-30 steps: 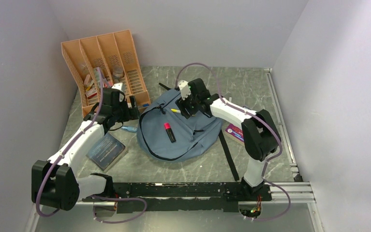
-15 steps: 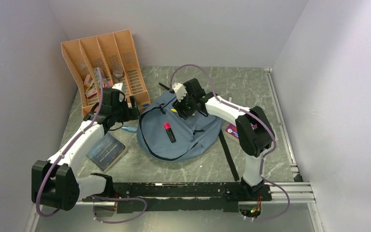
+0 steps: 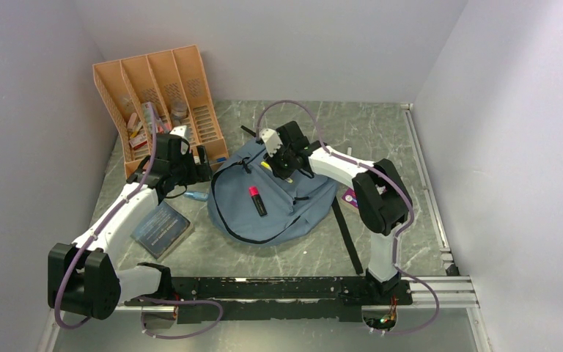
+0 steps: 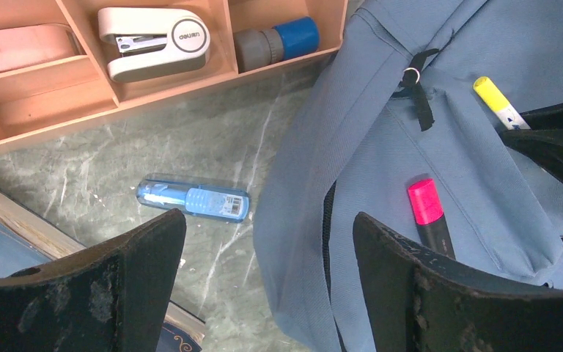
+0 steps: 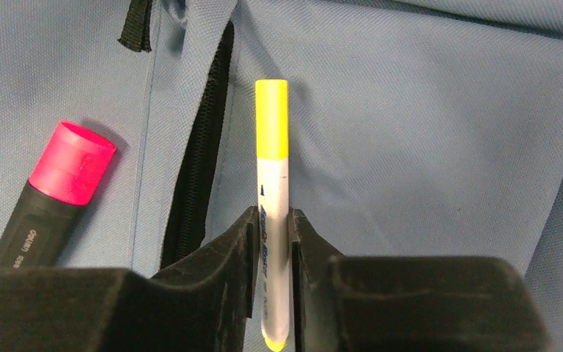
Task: Pack the student bag
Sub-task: Pick up the stationery from the student bag, then place the stationery at the center of the board.
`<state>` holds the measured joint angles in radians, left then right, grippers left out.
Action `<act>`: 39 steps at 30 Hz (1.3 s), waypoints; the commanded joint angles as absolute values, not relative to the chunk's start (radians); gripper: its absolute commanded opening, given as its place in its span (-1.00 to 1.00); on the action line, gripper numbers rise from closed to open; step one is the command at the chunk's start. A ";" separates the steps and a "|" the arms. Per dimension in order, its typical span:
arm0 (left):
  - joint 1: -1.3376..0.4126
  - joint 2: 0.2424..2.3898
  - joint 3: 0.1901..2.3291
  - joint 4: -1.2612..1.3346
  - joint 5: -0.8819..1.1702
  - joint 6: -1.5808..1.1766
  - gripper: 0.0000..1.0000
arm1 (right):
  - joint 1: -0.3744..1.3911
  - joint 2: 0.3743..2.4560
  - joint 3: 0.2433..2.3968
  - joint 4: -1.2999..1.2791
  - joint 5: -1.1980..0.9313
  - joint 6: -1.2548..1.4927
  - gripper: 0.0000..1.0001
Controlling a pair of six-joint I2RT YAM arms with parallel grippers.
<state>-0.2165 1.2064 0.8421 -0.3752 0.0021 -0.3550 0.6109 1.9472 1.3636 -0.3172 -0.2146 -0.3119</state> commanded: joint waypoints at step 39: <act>-0.193 1.208 0.853 -0.359 0.054 -0.344 0.76 | 0.192 1.960 1.259 -0.209 0.294 0.208 -0.49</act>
